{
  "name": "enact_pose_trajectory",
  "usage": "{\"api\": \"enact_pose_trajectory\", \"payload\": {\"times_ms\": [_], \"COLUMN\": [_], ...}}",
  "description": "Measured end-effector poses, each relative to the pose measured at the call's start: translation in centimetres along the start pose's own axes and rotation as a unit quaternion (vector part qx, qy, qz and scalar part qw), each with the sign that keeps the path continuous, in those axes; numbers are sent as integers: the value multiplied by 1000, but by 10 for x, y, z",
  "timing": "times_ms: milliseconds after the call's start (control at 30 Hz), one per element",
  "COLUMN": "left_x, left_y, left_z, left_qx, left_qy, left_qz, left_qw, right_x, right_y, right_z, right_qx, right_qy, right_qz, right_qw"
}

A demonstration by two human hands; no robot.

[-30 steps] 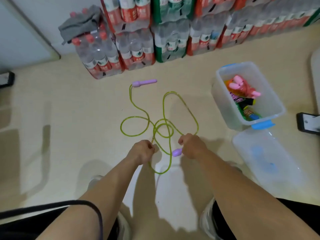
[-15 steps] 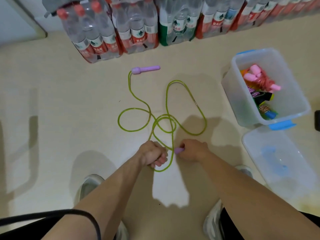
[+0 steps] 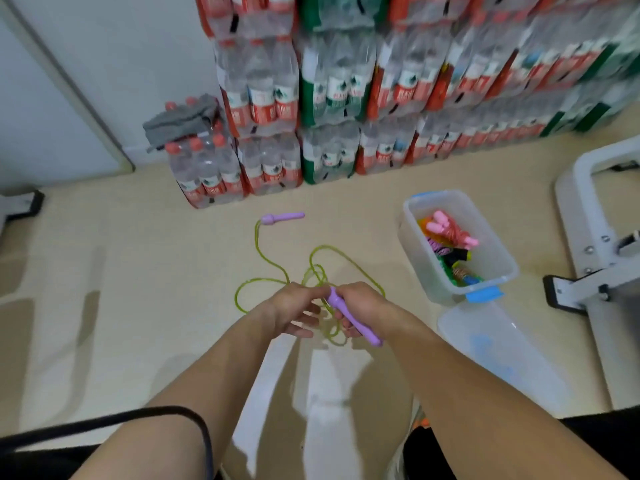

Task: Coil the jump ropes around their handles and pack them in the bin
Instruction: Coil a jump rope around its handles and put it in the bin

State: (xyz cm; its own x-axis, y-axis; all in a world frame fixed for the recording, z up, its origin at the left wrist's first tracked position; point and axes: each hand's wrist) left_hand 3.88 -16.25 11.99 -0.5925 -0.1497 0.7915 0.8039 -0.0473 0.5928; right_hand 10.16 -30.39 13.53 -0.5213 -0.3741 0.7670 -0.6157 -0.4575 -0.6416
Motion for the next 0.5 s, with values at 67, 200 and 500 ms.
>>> {"api": "enact_pose_trajectory", "payload": {"times_ms": [67,200,500], "left_x": [22,62,153], "left_y": [17,49,103], "left_z": [12,36,63], "left_qx": [-20,-83,-39], "left_qy": [12,110,203], "left_qz": [-54,-118,-185], "left_qw": [998,983,961], "right_x": [26,70,132], "right_y": [-23,-62,-135], "right_z": [-4,-9,-20], "right_qx": [-6,12,12], "right_qy": [-6,-22,-94], "right_qz": [22,67,178], "right_qw": [1000,997,979]}}
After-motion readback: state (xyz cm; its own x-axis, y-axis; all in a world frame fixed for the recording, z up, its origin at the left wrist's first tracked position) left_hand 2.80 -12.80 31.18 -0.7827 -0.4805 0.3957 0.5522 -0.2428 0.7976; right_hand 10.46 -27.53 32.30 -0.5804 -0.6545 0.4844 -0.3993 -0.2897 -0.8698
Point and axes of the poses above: each hand's wrist, its own x-axis away from the middle knuckle, its own z-axis out of the back of the hand, y = z × x, and after that the axes turned 7 degrees about -x, right-handed
